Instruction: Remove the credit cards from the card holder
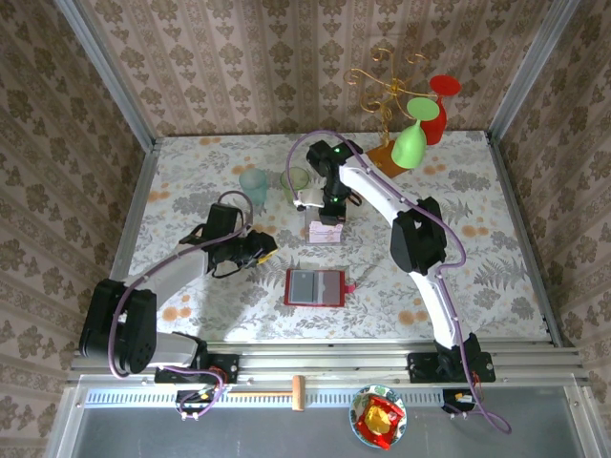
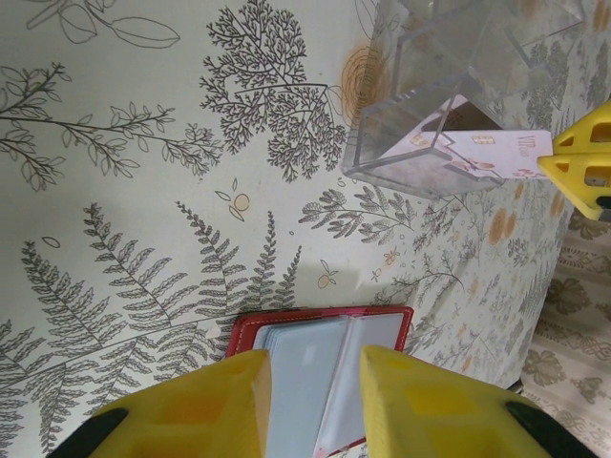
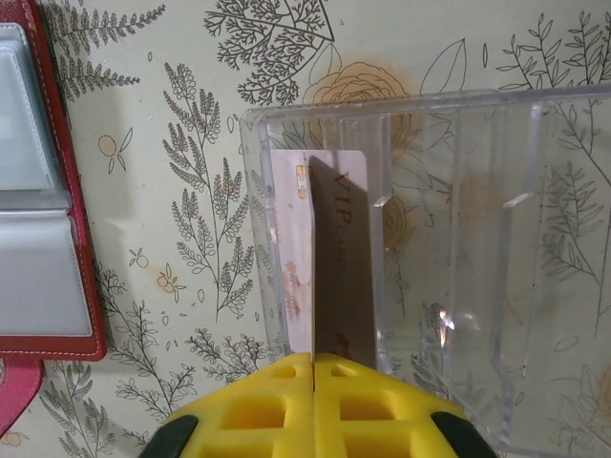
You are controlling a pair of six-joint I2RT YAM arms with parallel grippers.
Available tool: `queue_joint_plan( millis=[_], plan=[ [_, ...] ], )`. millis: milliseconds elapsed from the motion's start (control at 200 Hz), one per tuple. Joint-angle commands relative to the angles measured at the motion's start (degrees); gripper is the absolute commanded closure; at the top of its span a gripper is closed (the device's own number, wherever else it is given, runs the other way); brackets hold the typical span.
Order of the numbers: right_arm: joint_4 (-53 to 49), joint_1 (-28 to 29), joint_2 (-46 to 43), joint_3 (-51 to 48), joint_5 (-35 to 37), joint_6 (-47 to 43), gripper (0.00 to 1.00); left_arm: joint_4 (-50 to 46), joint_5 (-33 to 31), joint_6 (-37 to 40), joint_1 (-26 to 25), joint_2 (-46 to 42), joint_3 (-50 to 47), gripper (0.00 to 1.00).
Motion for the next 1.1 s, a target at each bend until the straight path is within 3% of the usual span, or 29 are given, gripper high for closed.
queue_joint_plan(
  millis=[0,340,555,700,940,1090],
  plan=[
    [-1.9,-0.1,0.6,2.3,1.0,-0.4,0.84,0.4,1.5,1.2,0.4,1.0,1.7,0.69],
    [0.5,0.7,-6.4,-0.6,-2.8,6.8,0.69,0.4,3.8,2.1,-0.3,3.1,1.1,0.68],
    [16.2,3.4,-17.4,-18.2,-4.6,22.7,0.68,1.3,4.1,2.6,-2.5,4.4,0.0,0.66],
    [28.5,4.7,-25.6,-32.5,-8.0,41.7,0.67,2.7,4.2,2.2,-4.1,4.7,-1.3,0.65],
    [53.6,7.7,-36.7,-59.5,-15.1,85.4,0.70,4.3,4.0,2.1,-6.8,5.0,-3.8,0.65],
    [57.2,10.3,-37.7,-68.2,-14.8,97.9,0.76,4.7,3.8,2.4,-7.3,4.9,-5.1,0.64]
  ],
)
